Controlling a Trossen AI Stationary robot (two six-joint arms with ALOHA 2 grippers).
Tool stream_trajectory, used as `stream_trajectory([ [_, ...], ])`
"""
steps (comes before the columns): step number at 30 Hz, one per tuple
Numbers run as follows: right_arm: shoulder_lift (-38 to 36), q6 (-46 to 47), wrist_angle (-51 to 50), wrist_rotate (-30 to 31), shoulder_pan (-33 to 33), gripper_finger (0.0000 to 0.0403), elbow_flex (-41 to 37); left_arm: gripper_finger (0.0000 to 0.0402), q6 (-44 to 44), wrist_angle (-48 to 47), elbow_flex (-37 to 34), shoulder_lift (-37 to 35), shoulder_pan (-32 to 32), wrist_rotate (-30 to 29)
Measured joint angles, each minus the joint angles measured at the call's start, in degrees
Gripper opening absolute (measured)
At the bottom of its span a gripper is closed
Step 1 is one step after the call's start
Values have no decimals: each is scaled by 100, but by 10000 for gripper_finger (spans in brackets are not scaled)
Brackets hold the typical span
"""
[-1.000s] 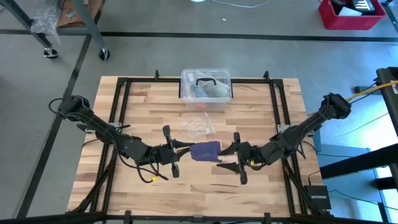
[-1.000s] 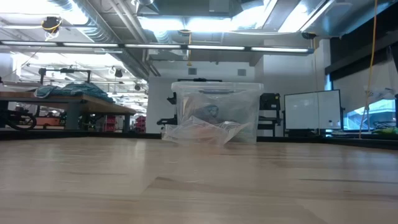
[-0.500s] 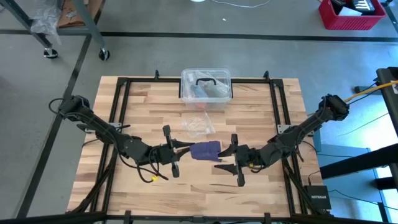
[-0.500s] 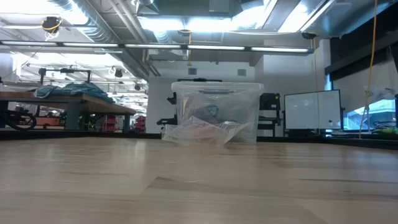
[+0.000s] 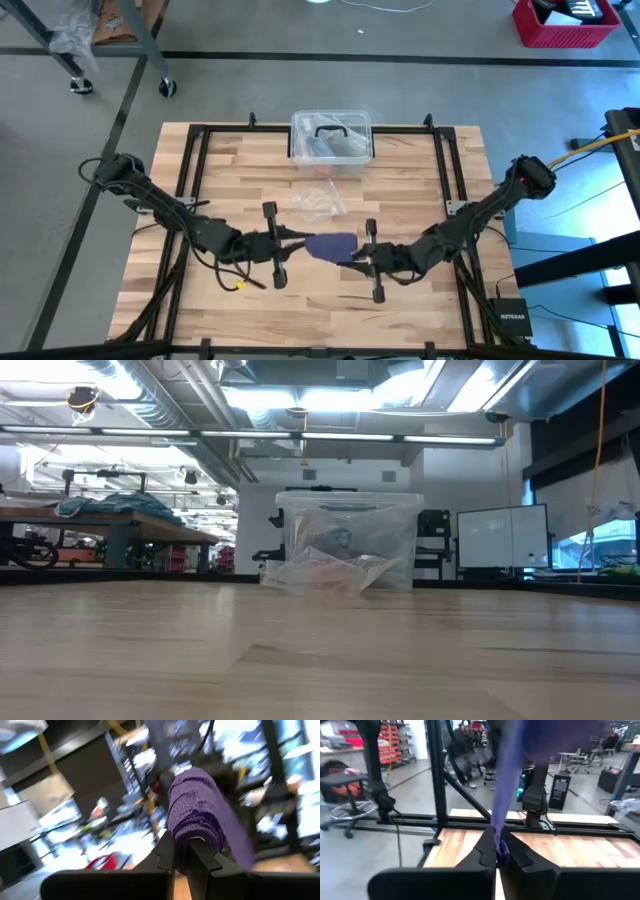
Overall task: Roll bandage
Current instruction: Roll the blue bandage
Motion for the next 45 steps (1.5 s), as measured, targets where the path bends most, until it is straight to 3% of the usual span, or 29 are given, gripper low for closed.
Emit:
stream_trajectory([
  [5,144,-334,-18,200,0,5,9,14,-111,268,0,7,-25,621],
  [10,43,-760,-101,536,50,6,7,14,-134,68,0,9,-75,637],
  [19,-64,-2133,-141,1281,39,4,2,14,-1091,-650,0,7,-187,648],
  [31,-85,-4171,430,1246,36,16,0,14,-1795,-1144,-15,0,-178,827],
  [35,-85,-4329,508,1238,35,17,-2,14,-2013,-1333,-15,-2,-116,843],
  [41,-85,-4355,556,570,33,18,-2,14,-2108,-1514,-15,-2,-30,888],
  [45,-85,-4356,730,533,31,18,-4,14,-2146,-1518,-15,-6,-4,889],
])
